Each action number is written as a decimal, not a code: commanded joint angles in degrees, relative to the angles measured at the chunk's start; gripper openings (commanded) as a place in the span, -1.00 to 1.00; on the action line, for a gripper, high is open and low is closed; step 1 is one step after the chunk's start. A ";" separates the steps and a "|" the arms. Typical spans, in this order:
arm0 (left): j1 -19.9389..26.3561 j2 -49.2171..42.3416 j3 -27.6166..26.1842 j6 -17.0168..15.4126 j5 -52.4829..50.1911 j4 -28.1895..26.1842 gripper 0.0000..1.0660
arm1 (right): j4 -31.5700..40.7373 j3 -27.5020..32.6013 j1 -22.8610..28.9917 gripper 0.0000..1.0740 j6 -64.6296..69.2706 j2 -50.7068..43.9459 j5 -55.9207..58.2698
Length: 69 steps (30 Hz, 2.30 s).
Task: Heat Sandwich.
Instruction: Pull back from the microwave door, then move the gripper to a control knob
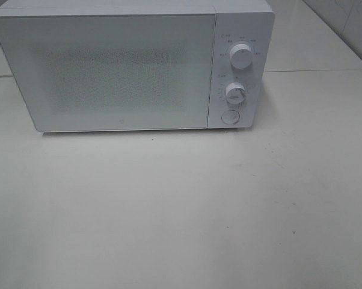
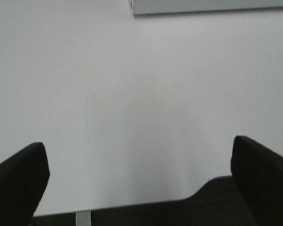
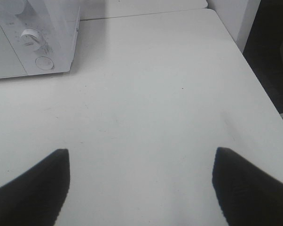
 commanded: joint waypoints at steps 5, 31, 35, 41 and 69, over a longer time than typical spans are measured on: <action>0.00 -11.06 0.17 -0.11 -0.97 0.06 0.84 | -0.17 0.17 -0.23 0.41 -0.23 -1.55 -0.69; -0.06 -10.94 0.17 -0.40 -0.97 0.11 0.83 | -0.11 0.17 -0.23 0.41 -0.23 -1.26 -0.69; -0.06 -10.94 0.17 -0.40 -0.97 0.11 0.83 | -0.11 0.17 -0.23 0.41 -0.23 -1.26 -0.69; -0.06 -10.94 0.17 -0.40 -0.97 0.11 0.83 | -0.11 0.17 -0.23 0.41 -0.23 -1.26 -0.69; -0.06 -10.94 0.17 -0.40 -0.97 0.11 0.83 | -1.89 -4.01 -0.23 0.52 -4.76 6.59 -8.25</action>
